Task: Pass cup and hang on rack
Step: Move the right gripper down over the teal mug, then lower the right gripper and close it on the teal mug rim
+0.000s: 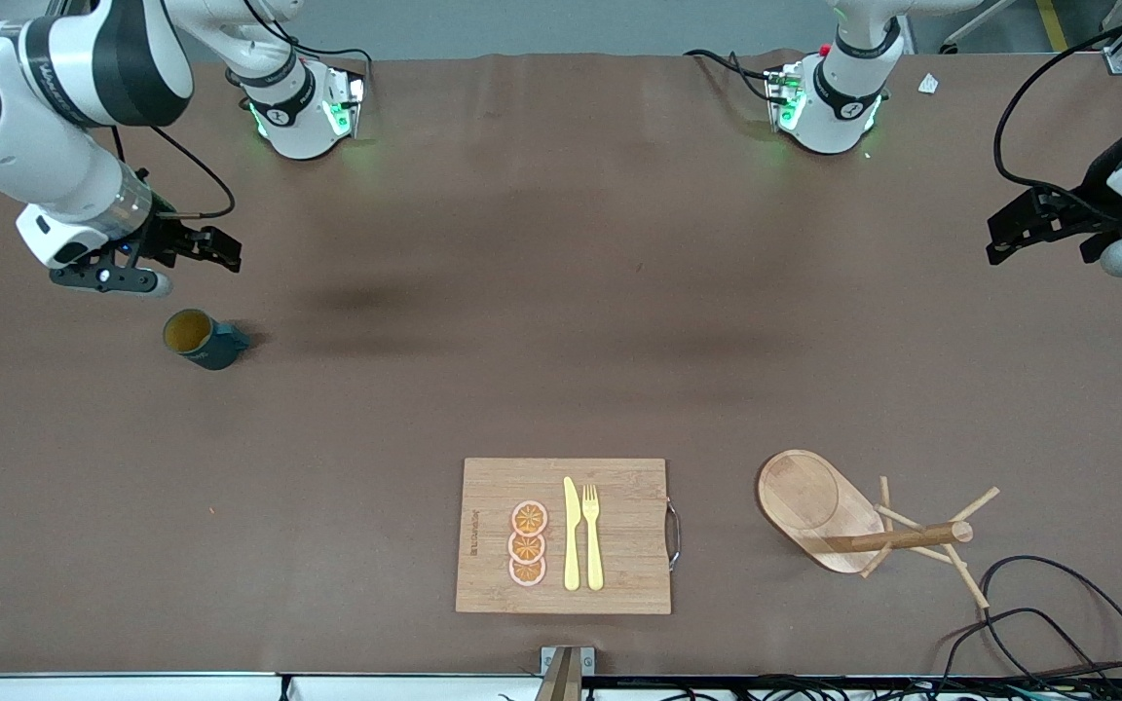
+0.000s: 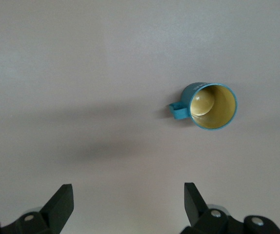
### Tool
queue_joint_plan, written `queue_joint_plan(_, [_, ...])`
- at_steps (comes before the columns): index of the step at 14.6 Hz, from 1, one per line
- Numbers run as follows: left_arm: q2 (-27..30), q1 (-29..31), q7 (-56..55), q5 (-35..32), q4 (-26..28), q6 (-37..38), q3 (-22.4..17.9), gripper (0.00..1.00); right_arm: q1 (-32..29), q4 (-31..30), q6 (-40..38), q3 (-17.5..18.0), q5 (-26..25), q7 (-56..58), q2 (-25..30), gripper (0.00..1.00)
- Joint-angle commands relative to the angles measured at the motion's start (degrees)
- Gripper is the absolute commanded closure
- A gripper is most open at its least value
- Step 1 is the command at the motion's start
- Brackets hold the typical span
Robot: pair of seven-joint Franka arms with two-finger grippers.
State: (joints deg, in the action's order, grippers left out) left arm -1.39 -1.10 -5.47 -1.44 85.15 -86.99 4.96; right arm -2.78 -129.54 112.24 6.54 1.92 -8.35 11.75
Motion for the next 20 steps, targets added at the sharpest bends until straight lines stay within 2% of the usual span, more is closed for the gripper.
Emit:
queue_joint_plan(1, [-0.10,0.13,0.46,0.56,-1.22,0.51,0.13,0.00,0.32,-6.58,6.38,-0.21,0.10,1.31,2.22,0.00])
queue_joint_plan(6, [-0.10,0.13,0.29,0.47,-2.19,0.51,0.13,0.00,-2.14,-13.19,17.03,-0.38,0.01,8.42,1.52,0.00])
queue_joint_plan(12, [-0.45,0.04,0.11,0.30,-2.10,0.60,0.22,0.00,-7.32,-15.30,25.02,-0.47,-0.51,18.18,-4.01,0.00])
queue_joint_plan(17, [-0.63,0.13,0.29,0.21,-1.75,0.86,0.22,0.00,-8.38,-15.57,30.39,-0.47,-0.60,18.90,-9.81,0.00])
queue_joint_plan(20, [-1.07,0.04,0.29,0.21,-1.92,0.86,0.22,0.00,-8.21,-15.48,30.67,-0.47,-3.93,18.90,-12.19,0.00])
